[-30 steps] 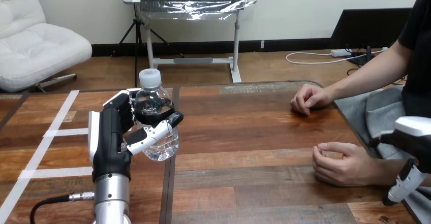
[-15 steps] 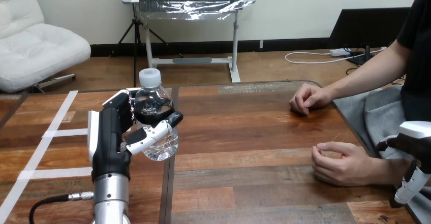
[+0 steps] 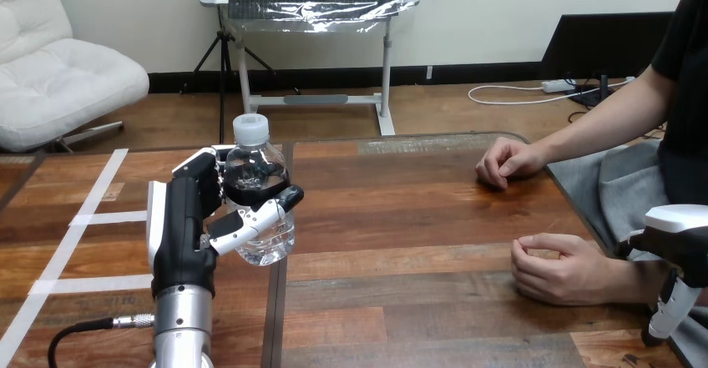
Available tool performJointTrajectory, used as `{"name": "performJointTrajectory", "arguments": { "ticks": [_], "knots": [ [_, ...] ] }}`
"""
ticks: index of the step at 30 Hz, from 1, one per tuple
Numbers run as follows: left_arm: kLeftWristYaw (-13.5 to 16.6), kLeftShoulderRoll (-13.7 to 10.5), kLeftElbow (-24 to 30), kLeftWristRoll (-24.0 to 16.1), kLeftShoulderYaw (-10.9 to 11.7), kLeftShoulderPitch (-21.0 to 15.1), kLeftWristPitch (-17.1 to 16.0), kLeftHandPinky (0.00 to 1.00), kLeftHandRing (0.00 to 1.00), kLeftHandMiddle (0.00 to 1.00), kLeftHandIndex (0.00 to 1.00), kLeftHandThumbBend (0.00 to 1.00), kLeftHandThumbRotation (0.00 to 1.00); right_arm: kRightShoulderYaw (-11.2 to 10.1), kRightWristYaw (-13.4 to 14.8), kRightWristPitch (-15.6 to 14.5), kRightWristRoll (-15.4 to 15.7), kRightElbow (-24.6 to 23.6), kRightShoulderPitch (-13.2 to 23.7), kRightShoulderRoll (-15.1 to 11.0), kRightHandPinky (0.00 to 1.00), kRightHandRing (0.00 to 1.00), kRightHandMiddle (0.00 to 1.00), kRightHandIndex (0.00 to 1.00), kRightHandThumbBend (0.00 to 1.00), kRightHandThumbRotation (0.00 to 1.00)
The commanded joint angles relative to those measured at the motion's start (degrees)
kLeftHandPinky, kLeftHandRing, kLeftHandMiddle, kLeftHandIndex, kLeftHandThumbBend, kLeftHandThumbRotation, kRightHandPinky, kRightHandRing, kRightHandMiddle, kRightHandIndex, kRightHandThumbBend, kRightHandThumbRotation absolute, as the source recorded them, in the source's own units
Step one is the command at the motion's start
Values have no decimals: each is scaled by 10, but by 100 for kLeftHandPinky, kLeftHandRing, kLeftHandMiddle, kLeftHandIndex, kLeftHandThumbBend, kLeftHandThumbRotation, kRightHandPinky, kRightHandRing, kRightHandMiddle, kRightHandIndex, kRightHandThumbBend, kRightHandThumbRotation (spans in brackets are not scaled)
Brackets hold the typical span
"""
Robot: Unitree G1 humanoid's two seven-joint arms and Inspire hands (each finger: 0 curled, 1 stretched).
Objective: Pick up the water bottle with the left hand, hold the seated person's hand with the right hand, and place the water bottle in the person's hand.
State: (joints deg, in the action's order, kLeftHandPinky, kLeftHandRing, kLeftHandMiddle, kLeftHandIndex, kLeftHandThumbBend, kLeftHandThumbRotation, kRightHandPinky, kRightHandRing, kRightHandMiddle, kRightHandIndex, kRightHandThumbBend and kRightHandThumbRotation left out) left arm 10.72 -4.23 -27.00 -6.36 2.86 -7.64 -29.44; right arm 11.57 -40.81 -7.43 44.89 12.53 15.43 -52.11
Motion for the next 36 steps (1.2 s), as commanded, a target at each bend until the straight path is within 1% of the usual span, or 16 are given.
{"name": "performJointTrajectory", "arguments": {
  "ticks": [1, 8, 9, 14, 17, 23, 24, 25, 26, 29, 33, 36],
  "knots": [
    [0, -6, 25, -1, 4, -37, -19, 42, 41, 44, 51, 59, 0, 9, 21, 3, 5, 34, 63, 5, 90, 95, 96, 92, 72, 8],
    [-8, -5, 30, 6, 5, -36, -17, 41, 41, 44, 51, 59, 0, 23, 43, 13, 7, 63, 76, 14, 87, 95, 96, 91, 72, 4],
    [-6, -6, 30, 2, 5, -36, -17, 41, 41, 44, 51, 59, 0, 25, 45, 15, 5, 69, 78, 15, 87, 95, 96, 91, 72, 3],
    [-2, -7, 28, -4, 6, -36, -18, 40, 41, 44, 51, 59, 0, 30, 53, 18, 1, 91, 87, 21, 87, 95, 96, 90, 71, 1],
    [-2, -7, 27, -3, 7, -36, -18, 40, 41, 44, 51, 59, 0, 35, 61, 27, -1, 110, 94, 25, 88, 95, 95, 90, 71, 0],
    [-7, -8, 27, 0, 7, -35, -19, 40, 40, 44, 51, 59, 0, 47, 84, 38, -1, 146, 108, 33, 89, 95, 95, 89, 70, 0],
    [-2, -9, 29, -6, 7, -34, -13, 40, 40, 44, 51, 59, 0, 48, 92, 42, -2, 156, 110, 36, 89, 94, 94, 89, 70, 0],
    [2, -10, 30, -11, 7, -34, -9, 39, 40, 44, 51, 60, 0, 49, 97, 44, -3, 163, 112, 38, 85, 93, 94, 89, 69, 0],
    [5, -10, 31, -15, 7, -33, -6, 39, 40, 44, 51, 60, 0, 50, 101, 46, -4, 168, 113, 39, 84, 92, 93, 88, 69, 0],
    [-8, -5, 37, 5, 10, -32, -1, 39, 40, 44, 51, 61, 0, 54, 112, 54, -3, 184, 119, 43, 80, 91, 93, 88, 69, 0],
    [-11, -6, 41, 8, 12, -30, 2, 40, 41, 44, 51, 61, 0, 60, 133, 67, -2, 213, 128, 50, 74, 87, 91, 87, 70, 0],
    [-12, -7, 40, 7, 12, -29, 2, 41, 41, 44, 52, 60, 0, 63, 140, 73, -5, 233, 135, 56, 70, 85, 89, 86, 69, 0]
  ]
}}
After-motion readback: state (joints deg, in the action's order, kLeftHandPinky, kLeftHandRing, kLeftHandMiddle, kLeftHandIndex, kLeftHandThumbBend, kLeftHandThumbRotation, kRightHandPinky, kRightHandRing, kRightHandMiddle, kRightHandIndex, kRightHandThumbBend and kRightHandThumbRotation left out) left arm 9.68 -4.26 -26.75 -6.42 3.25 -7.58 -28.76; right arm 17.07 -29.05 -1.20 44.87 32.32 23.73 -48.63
